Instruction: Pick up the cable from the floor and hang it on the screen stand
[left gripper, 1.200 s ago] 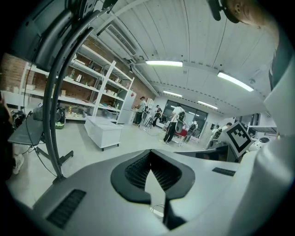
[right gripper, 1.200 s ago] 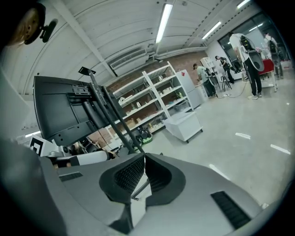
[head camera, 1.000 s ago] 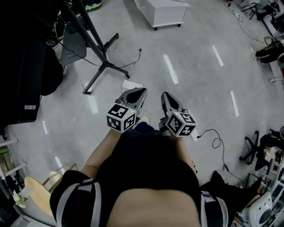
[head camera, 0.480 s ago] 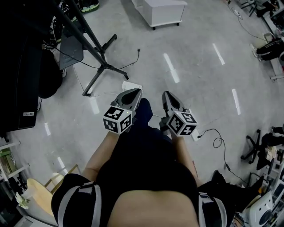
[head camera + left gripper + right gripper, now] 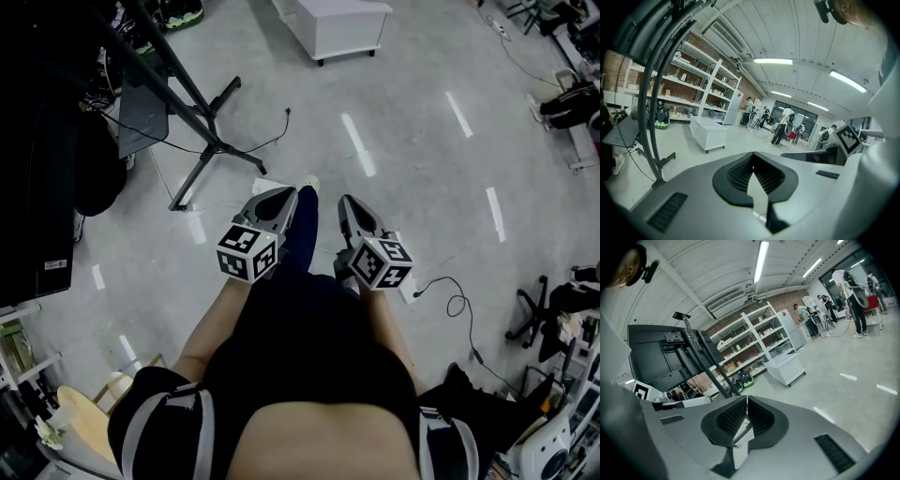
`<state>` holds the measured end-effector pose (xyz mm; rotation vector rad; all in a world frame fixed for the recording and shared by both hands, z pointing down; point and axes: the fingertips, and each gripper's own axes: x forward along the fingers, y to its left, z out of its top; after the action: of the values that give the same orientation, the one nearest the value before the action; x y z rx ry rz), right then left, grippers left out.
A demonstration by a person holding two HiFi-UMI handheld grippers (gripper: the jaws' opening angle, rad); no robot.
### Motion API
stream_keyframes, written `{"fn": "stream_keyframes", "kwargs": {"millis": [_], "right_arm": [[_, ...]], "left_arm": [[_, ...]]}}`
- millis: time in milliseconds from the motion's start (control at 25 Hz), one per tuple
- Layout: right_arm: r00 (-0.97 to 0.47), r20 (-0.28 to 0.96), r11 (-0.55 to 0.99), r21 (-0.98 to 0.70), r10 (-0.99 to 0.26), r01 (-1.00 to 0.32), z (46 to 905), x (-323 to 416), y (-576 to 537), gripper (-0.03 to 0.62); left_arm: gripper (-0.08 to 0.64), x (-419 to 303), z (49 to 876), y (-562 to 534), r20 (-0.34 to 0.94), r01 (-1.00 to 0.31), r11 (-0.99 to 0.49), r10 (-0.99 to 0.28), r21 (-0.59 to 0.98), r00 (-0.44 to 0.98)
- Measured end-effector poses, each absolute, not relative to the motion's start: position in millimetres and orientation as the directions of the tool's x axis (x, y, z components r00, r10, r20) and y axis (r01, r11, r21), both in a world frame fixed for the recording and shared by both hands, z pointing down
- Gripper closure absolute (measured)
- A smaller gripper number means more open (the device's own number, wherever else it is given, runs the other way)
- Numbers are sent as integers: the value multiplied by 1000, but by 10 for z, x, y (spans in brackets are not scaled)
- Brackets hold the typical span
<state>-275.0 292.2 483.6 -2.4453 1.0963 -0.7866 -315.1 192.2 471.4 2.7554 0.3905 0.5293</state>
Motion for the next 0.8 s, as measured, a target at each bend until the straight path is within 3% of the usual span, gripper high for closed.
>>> {"fn": "stream_keyframes", "kwargs": {"millis": [800], "right_arm": [[497, 389, -630, -529, -776, -569, 4787, -977, 2518, 566]], "left_arm": [[552, -1412, 4747, 1585, 349, 165, -908, 308, 385, 885]]}}
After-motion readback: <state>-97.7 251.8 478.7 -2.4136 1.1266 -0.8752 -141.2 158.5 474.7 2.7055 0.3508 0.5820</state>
